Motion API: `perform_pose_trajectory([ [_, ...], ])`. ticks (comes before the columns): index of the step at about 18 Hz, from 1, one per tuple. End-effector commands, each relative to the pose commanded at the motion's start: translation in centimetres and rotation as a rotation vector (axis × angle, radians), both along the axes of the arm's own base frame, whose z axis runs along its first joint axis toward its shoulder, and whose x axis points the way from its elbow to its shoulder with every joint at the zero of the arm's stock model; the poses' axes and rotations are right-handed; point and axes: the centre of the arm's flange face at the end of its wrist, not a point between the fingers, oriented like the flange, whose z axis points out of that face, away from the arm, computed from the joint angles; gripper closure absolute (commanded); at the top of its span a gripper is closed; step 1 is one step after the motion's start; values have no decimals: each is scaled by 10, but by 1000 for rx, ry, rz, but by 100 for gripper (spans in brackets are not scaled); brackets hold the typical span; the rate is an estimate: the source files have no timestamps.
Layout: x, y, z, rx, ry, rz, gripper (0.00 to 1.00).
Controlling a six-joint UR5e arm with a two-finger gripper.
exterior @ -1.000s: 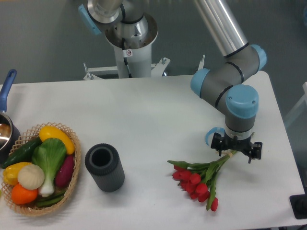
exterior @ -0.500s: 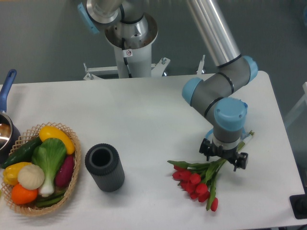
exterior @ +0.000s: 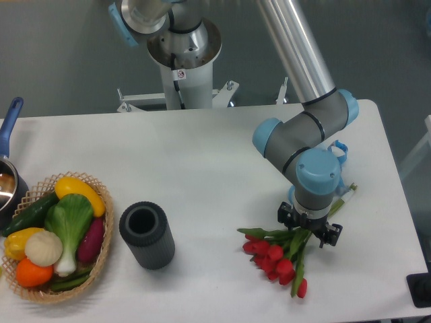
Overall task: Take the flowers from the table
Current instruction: 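Lift the grasped tulips up off the table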
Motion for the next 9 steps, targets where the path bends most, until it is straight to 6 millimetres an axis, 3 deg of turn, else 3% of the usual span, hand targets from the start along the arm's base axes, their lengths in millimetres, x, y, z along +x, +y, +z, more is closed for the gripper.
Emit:
perform_pose_trajectory([
  [3,-5,-3,13,9,17,-3,100],
  [9,-6,-3,7,3,10,-4,100],
])
